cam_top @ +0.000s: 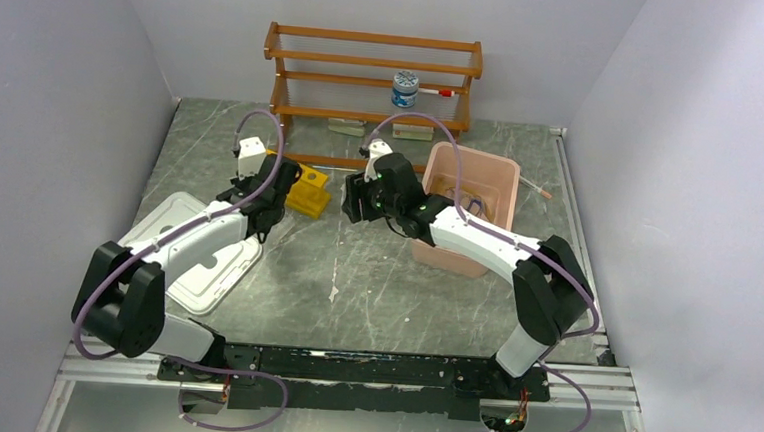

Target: Organize the chemistry lab equipment

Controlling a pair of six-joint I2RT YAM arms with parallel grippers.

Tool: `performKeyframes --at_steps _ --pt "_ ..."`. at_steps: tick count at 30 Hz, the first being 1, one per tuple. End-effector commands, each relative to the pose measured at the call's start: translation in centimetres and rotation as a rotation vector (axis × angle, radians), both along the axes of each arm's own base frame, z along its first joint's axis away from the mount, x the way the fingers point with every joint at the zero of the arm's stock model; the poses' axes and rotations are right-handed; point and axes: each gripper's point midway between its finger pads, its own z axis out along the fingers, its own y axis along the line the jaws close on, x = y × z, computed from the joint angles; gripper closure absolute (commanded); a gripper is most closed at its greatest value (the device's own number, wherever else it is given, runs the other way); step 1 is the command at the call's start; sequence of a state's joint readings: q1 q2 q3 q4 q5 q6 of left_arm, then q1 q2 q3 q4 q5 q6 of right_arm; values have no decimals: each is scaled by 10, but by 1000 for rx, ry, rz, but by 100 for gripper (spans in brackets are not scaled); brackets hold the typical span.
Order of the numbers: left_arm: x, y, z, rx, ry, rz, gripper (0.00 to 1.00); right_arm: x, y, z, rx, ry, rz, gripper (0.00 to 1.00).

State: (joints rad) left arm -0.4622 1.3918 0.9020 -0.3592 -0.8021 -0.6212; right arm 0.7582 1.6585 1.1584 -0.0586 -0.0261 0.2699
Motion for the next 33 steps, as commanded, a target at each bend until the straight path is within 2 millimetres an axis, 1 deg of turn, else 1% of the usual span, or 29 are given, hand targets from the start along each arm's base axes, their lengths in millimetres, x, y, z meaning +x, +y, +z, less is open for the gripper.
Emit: performKeyframes --at_steps 1,8,15,25,33 --pt "11 9 -3 -6 -21 20 95 8 3 4 10 -1 -16 41" --pt "11 15 -13 -39 0 30 95 11 5 0 10 11 -22 41" --pt "9 20 -28 -74 35 30 95 13 5 -6 7 17 -35 41" --pt "6 23 -39 -109 51 37 95 10 4 -14 6 35 -38 41" --pt "2 24 -55 -149 66 48 95 8 2 -17 4 39 -37 41"
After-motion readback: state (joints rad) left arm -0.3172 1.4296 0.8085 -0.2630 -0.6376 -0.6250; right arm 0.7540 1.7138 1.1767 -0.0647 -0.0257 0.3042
